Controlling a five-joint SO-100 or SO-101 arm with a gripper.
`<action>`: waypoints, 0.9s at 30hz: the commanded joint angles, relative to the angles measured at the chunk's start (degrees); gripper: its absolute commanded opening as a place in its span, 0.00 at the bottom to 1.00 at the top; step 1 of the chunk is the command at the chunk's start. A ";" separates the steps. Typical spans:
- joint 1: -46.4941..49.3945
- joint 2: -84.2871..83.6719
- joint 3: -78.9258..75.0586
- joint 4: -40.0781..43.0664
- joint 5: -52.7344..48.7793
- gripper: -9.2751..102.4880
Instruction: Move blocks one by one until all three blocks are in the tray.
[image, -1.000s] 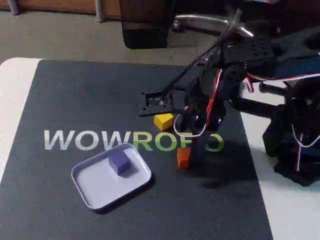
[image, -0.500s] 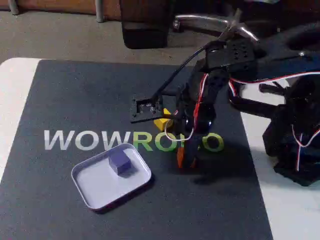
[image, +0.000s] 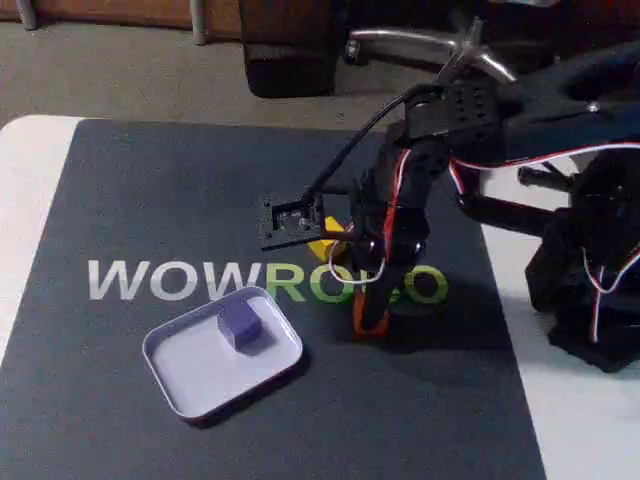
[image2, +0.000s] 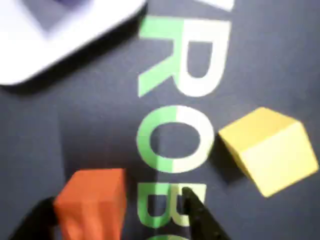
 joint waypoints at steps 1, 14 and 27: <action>0.18 -0.18 -2.29 -0.35 -0.35 0.29; 0.44 -1.14 -2.37 -1.05 0.00 0.15; -4.57 2.02 -11.60 -0.88 14.77 0.01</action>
